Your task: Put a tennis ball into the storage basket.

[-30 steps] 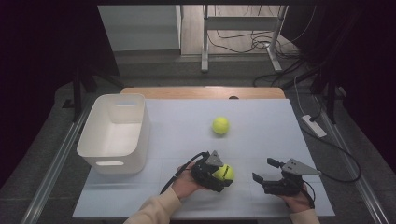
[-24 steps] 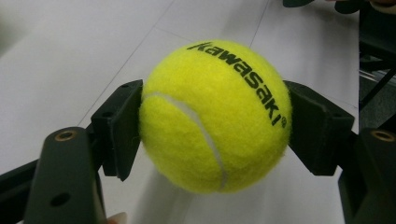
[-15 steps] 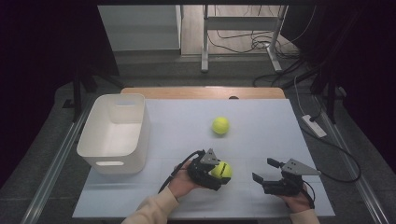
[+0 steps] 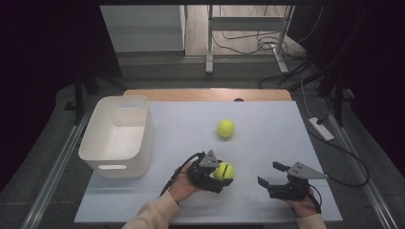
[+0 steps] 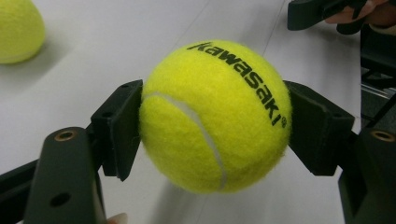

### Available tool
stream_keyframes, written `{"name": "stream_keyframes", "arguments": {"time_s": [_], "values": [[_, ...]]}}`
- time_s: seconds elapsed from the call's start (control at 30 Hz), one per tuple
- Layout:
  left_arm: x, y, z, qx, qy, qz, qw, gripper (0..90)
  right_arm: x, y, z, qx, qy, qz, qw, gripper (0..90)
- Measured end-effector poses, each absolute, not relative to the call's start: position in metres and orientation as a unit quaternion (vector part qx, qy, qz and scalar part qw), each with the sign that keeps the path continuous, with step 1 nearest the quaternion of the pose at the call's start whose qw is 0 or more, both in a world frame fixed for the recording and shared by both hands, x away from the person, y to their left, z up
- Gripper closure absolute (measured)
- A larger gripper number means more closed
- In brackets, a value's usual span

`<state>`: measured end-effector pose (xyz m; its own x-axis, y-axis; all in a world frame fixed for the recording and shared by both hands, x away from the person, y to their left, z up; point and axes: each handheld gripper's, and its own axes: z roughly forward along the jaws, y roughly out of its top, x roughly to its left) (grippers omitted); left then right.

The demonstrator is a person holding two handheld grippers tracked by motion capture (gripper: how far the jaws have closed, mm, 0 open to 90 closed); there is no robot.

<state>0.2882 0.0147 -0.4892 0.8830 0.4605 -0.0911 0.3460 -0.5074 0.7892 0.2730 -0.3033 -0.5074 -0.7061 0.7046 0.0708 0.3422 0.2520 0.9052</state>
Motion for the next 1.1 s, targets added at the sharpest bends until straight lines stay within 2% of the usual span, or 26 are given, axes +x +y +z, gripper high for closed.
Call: {"name": "stream_keyframes", "arguments": {"time_s": [1.1], "values": [[0.287, 0.041, -0.463, 0.841, 0.248, 0.097, 0.472, 27.2, 0.272, -0.300, -0.505, 0.337, 0.770, 0.512, 0.175, 12.5]]}}
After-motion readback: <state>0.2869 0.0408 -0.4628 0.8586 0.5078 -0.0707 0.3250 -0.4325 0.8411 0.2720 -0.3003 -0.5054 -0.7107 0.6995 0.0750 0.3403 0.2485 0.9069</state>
